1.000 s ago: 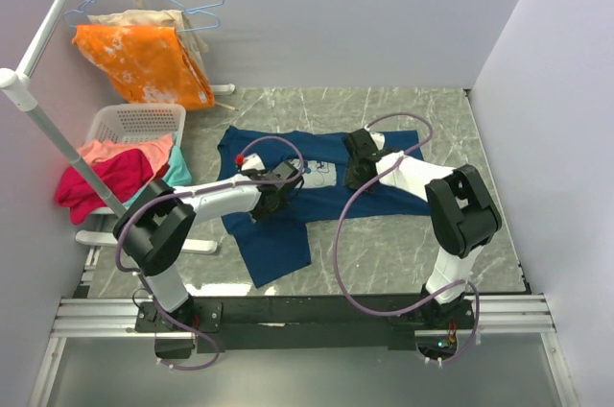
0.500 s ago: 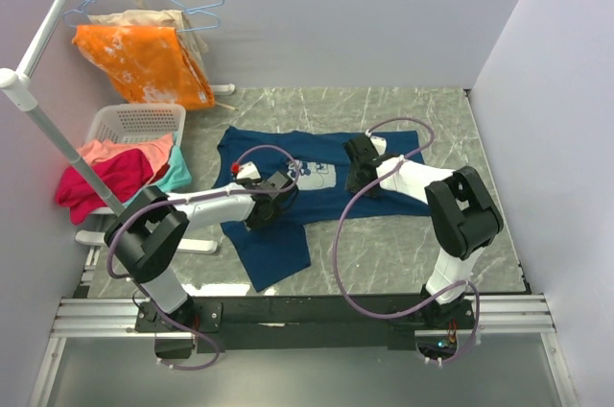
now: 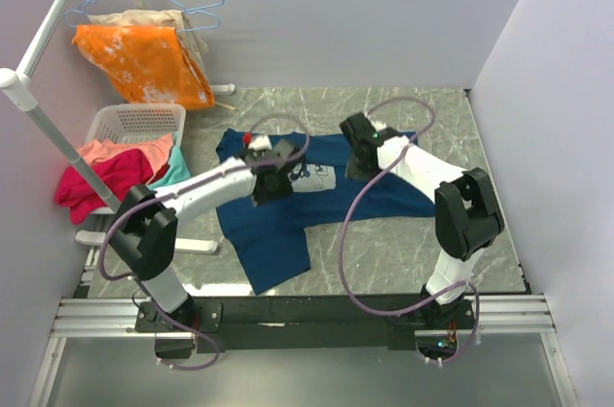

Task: Fold and stack the t-shirts
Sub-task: Fold the tshirt

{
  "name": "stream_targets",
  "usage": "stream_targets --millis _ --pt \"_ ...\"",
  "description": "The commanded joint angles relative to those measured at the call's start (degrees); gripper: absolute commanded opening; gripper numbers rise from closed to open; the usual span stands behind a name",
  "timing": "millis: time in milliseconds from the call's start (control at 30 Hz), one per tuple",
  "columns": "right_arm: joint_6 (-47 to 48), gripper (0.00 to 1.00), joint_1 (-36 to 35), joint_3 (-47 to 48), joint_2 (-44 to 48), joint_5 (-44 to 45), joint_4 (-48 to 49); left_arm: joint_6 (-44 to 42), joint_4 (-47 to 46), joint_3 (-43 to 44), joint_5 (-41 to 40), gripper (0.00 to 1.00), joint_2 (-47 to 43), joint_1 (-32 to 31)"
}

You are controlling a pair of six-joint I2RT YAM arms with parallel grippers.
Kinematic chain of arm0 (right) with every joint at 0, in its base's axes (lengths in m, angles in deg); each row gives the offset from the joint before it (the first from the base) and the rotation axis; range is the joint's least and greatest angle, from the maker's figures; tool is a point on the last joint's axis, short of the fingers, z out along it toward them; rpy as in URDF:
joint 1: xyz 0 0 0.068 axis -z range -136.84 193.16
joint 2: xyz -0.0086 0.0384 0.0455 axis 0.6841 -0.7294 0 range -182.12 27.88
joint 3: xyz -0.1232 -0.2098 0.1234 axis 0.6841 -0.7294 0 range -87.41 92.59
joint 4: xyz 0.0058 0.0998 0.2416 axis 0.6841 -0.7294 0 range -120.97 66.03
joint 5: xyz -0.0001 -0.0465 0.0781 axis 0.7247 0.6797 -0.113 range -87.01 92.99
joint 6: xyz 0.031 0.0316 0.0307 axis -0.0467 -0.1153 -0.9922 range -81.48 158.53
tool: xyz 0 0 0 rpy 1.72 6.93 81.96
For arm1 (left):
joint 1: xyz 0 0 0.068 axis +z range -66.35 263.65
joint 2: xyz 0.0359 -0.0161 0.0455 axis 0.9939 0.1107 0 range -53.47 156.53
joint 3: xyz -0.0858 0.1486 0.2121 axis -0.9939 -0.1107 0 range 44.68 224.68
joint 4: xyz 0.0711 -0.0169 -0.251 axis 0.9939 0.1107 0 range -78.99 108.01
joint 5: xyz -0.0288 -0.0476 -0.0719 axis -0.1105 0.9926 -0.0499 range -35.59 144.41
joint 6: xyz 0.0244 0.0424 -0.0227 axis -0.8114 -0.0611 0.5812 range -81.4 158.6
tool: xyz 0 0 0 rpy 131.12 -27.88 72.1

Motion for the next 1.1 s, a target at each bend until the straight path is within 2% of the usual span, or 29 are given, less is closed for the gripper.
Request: stream_targets --millis 0,167,367,600,833,1067 --pt "1.9 0.49 0.3 13.7 -1.4 3.3 -6.9 -5.8 1.5 11.8 -0.9 0.61 3.8 6.0" --pt "2.5 0.51 4.2 22.6 -7.8 -1.3 -8.5 -9.0 1.1 18.7 0.4 0.6 10.3 13.5" --pt "2.5 0.51 12.0 29.9 -17.3 -5.6 -8.6 -14.9 0.9 28.2 0.4 0.6 21.8 17.8" --pt "2.8 0.52 16.2 32.5 -22.4 -6.3 -9.9 -17.0 1.0 38.4 0.8 0.6 31.7 21.0" --pt "3.6 0.53 16.8 32.0 -26.6 -6.3 -11.2 -18.2 -0.3 39.9 1.1 0.6 36.5 22.4" --pt "3.9 0.55 19.1 36.3 -31.4 -8.7 -14.9 -18.7 2.2 45.0 2.2 0.61 41.4 23.0"
